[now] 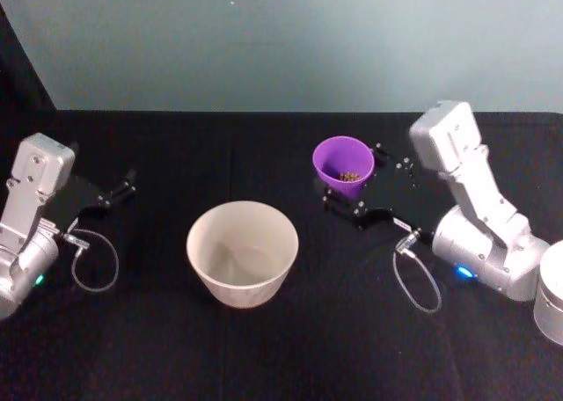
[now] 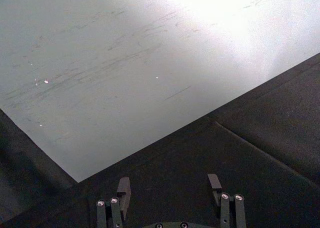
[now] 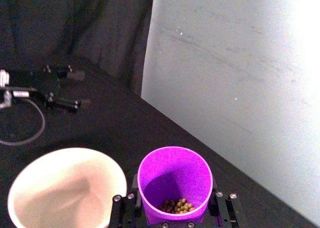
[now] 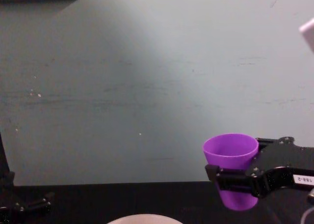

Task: Pick up the cup and pour the mung beans from the cup into the bowl.

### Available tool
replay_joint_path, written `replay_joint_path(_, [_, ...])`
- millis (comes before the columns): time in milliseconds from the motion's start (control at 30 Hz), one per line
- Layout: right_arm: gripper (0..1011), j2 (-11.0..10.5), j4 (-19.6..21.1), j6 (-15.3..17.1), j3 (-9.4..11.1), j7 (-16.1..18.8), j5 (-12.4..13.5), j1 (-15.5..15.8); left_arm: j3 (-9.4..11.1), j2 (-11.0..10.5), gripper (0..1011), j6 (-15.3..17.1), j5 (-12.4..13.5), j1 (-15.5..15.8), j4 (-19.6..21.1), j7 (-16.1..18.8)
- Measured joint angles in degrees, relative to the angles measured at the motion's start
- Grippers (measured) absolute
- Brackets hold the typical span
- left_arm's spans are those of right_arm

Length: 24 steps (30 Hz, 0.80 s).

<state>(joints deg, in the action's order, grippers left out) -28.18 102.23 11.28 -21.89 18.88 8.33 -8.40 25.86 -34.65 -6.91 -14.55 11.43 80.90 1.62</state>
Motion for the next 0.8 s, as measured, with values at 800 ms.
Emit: replay_joint_path(800, [726,-1.4,3.2,11.5,-16.3,1.7,-29.7,-10.5,0.0,0.0,1000,0.0,0.0,0.0,0.0,0.0])
